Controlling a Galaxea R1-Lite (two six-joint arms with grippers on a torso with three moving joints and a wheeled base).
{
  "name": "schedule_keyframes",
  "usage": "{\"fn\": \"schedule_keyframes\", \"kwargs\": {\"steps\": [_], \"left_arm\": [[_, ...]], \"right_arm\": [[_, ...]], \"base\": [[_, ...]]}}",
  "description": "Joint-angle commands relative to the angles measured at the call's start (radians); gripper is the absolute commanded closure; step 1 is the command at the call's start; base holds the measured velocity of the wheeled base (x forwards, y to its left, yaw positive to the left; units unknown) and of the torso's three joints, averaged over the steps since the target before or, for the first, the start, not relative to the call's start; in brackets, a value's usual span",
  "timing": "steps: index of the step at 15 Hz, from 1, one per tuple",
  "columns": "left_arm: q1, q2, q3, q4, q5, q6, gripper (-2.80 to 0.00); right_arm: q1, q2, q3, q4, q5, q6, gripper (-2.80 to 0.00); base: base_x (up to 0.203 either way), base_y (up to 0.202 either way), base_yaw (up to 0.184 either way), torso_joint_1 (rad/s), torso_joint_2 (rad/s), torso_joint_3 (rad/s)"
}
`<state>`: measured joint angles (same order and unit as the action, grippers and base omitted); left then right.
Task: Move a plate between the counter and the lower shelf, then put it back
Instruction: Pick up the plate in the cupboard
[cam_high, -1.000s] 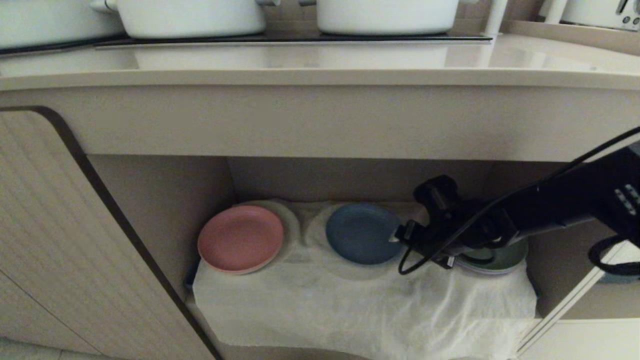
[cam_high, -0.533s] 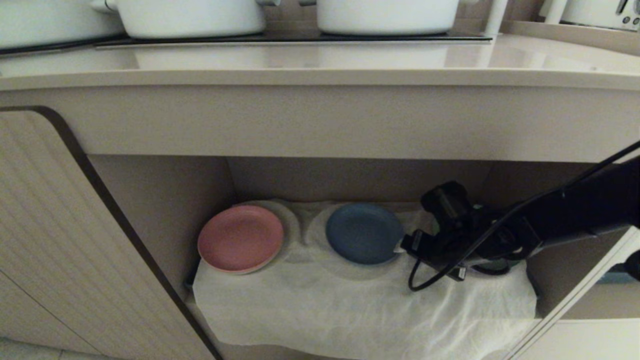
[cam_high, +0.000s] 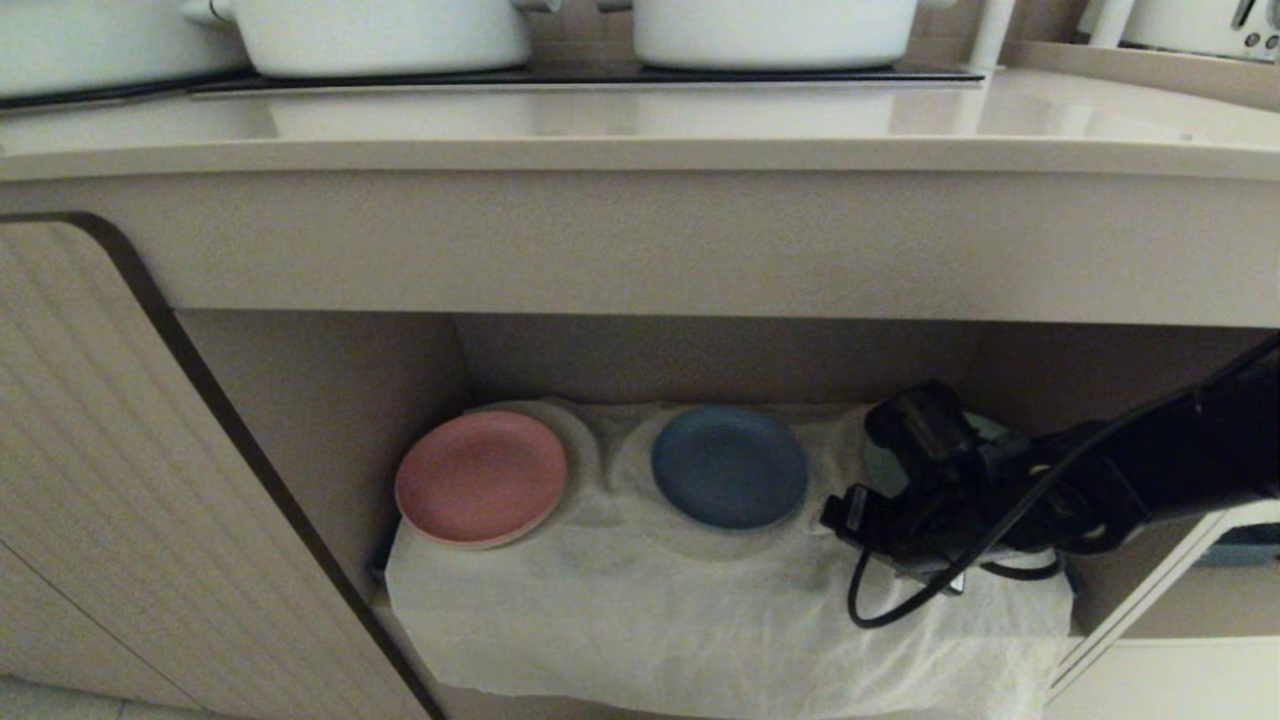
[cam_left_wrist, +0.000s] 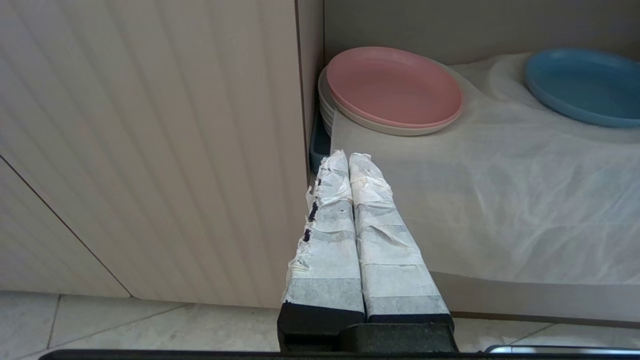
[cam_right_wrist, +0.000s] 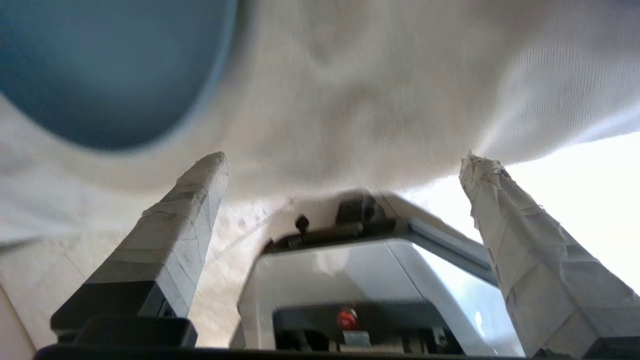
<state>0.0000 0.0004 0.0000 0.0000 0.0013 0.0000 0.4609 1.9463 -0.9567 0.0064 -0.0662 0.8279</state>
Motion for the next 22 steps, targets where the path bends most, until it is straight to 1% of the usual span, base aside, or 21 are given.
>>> {"fn": "schedule_keyframes", "kwargs": {"steps": [1, 8, 9, 15, 17, 19, 22], "left_arm": [[0.000, 0.000, 0.000, 0.000, 0.000, 0.000, 0.00], [0.000, 0.000, 0.000, 0.000, 0.000, 0.000, 0.00], [0.000, 0.000, 0.000, 0.000, 0.000, 0.000, 0.00], [0.000, 0.000, 0.000, 0.000, 0.000, 0.000, 0.00], [0.000, 0.000, 0.000, 0.000, 0.000, 0.000, 0.00], [0.000, 0.000, 0.000, 0.000, 0.000, 0.000, 0.00], [0.000, 0.000, 0.000, 0.000, 0.000, 0.000, 0.00]], "right_arm": [[0.017, -0.036, 0.036, 0.000, -0.001, 0.004, -2.80], [0.039, -0.111, 0.106, 0.013, -0.008, 0.000, -2.80], [0.042, -0.128, 0.130, 0.012, -0.009, -0.001, 0.00], [0.044, -0.231, 0.236, 0.014, -0.021, -0.002, 0.00], [0.043, -0.270, 0.280, 0.014, -0.034, -0.018, 0.00], [0.042, -0.306, 0.335, 0.011, -0.065, -0.059, 0.00], [0.027, -0.355, 0.371, 0.012, -0.101, -0.068, 0.00]], "base": [[0.000, 0.000, 0.000, 0.000, 0.00, 0.000], [0.000, 0.000, 0.000, 0.000, 0.00, 0.000], [0.000, 0.000, 0.000, 0.000, 0.00, 0.000], [0.000, 0.000, 0.000, 0.000, 0.00, 0.000], [0.000, 0.000, 0.000, 0.000, 0.00, 0.000], [0.000, 0.000, 0.000, 0.000, 0.00, 0.000], [0.000, 0.000, 0.000, 0.000, 0.00, 0.000]]}}
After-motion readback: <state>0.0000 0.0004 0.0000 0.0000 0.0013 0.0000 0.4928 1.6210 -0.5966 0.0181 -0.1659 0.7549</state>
